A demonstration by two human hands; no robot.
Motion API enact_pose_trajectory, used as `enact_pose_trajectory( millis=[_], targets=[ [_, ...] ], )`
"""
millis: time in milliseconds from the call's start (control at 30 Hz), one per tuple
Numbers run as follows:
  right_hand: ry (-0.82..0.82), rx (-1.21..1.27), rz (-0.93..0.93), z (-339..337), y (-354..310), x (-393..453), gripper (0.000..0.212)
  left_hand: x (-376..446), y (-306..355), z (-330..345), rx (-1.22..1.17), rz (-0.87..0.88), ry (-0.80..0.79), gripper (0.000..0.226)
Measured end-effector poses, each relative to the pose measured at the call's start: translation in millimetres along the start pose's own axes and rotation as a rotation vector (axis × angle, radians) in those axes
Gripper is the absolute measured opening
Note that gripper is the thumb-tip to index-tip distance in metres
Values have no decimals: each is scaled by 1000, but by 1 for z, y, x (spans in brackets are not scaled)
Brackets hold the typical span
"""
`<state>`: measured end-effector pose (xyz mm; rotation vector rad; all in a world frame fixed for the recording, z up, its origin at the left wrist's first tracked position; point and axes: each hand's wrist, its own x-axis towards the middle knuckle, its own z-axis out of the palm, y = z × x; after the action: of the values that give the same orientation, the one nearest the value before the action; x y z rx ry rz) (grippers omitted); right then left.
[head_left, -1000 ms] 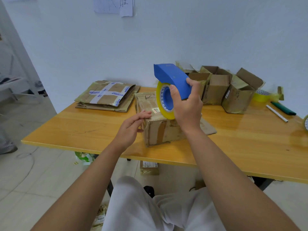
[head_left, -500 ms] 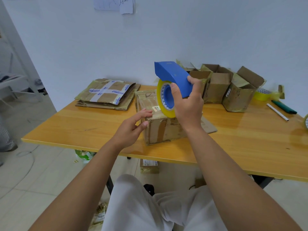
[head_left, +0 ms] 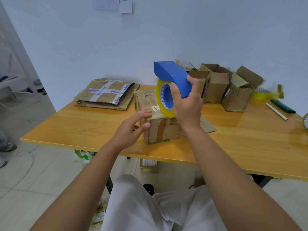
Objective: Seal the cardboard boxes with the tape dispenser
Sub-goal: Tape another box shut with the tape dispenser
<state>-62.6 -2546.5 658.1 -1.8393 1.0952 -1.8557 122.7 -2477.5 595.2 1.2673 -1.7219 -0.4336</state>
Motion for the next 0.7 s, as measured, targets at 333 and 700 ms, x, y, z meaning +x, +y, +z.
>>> enact_pose_trajectory(
  millis=[333, 700],
  targets=[
    [1, -2, 7, 2, 2, 1, 50, -2, 1, 27, 439, 171, 224, 33],
    [-4, 4, -4, 1, 3, 0, 50, -5, -8, 19, 413, 205, 130, 40]
  ],
)
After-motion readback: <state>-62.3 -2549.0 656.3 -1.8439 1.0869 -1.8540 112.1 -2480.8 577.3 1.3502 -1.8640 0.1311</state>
